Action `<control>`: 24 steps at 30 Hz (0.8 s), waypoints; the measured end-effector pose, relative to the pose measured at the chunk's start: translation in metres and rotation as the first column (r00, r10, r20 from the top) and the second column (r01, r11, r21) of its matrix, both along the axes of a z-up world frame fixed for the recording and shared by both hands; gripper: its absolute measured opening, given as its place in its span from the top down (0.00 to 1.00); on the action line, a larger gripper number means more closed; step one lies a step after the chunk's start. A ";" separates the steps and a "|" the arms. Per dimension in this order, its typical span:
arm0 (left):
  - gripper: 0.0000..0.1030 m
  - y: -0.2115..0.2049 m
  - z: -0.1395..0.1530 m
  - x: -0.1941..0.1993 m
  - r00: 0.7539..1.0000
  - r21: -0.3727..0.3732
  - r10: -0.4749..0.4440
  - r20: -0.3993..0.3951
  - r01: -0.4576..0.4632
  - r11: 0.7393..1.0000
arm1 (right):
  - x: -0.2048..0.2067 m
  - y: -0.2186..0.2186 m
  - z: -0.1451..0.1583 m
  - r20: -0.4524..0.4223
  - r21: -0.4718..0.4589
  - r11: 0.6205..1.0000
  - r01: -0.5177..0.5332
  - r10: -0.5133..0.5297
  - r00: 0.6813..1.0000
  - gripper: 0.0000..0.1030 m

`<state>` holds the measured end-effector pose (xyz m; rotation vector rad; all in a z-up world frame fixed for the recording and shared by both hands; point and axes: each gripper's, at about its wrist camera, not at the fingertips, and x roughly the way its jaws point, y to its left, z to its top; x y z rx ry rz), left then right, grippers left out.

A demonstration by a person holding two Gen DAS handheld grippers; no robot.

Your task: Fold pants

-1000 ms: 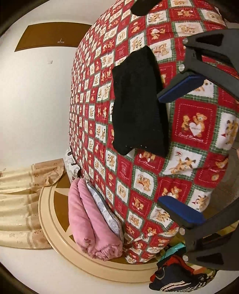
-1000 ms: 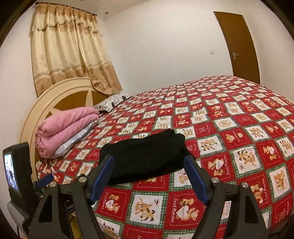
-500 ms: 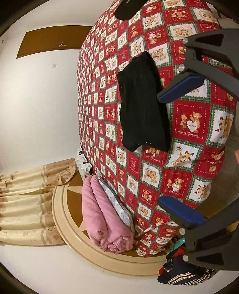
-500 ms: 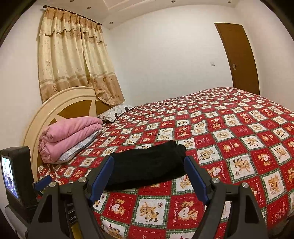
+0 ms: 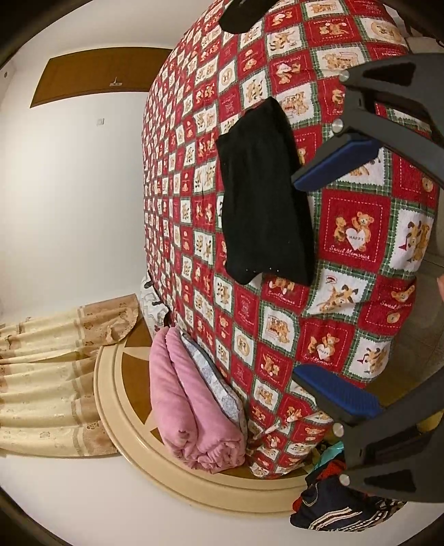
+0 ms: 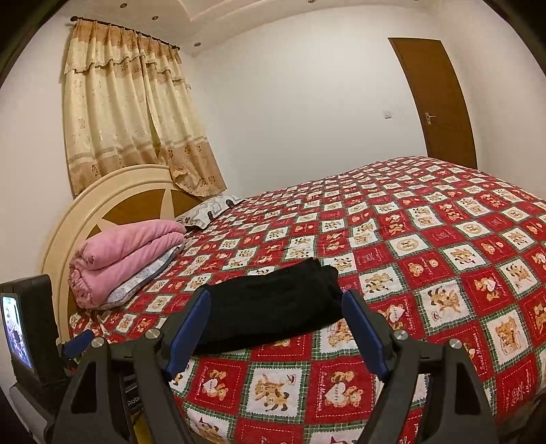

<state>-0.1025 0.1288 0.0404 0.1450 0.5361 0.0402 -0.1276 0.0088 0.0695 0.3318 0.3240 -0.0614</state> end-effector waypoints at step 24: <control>0.00 -0.002 -0.004 0.000 1.000 -0.010 0.008 -0.012 -0.008 1.000 | 0.002 -0.001 -0.002 -0.008 0.002 1.000 -0.006 0.006 1.000 0.22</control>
